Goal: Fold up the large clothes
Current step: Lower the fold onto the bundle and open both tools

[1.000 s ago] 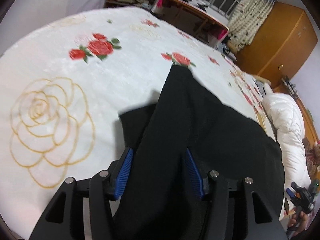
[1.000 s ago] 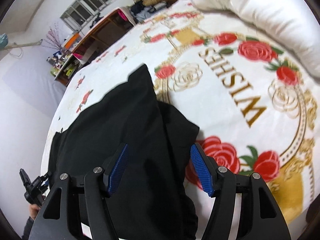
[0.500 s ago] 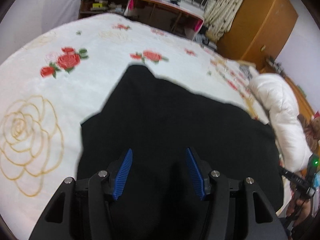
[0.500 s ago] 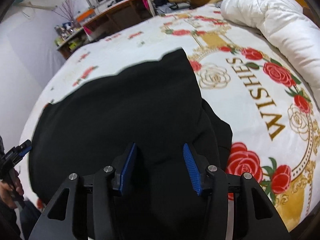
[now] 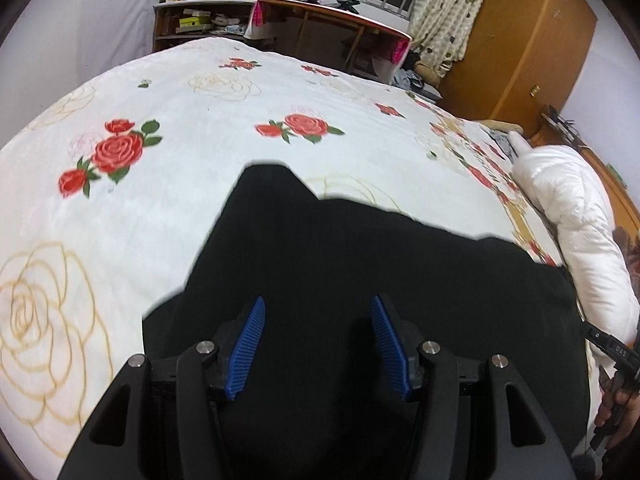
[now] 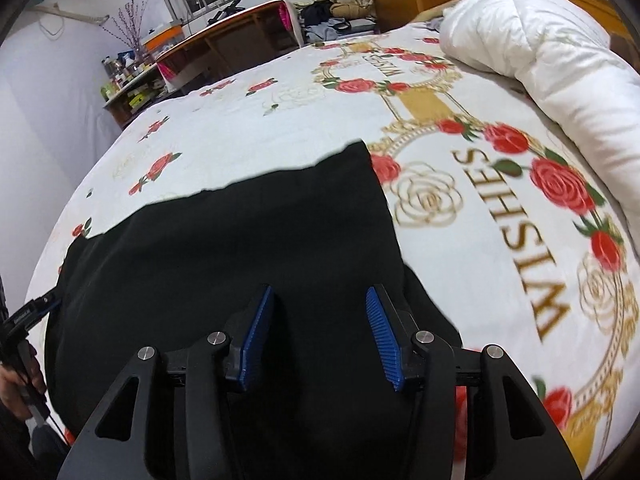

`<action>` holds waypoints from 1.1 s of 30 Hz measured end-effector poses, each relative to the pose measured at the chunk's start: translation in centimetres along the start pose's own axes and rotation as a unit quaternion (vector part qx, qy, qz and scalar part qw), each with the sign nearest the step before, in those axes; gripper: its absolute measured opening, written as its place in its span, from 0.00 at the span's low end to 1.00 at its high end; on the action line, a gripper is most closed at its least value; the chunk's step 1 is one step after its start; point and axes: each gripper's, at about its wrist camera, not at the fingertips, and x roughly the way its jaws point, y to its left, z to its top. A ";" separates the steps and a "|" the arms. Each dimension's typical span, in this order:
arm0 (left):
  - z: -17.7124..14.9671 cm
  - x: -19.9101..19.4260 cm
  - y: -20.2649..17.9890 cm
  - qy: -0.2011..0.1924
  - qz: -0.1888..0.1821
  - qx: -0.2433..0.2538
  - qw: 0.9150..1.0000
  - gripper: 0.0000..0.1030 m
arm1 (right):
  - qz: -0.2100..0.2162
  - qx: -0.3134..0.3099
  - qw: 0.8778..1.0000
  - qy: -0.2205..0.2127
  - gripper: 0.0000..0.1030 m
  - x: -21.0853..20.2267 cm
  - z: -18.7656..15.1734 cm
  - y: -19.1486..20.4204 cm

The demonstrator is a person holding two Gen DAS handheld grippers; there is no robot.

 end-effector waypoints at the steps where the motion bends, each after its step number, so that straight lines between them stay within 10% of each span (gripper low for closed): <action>1: 0.7 0.5 0.1 -0.003 0.008 0.002 1.000 0.56 | -0.002 -0.004 1.000 0.000 0.48 0.7 0.8 0.1; 12: 2.6 4.4 0.7 0.018 0.040 0.007 0.999 0.56 | -0.034 -0.010 0.998 0.043 0.48 5.7 2.8 -0.9; 33: -6.6 -11.9 -5.9 -0.020 0.032 0.066 0.997 0.60 | 0.011 -0.071 0.997 -0.029 0.48 -10.1 -7.2 6.9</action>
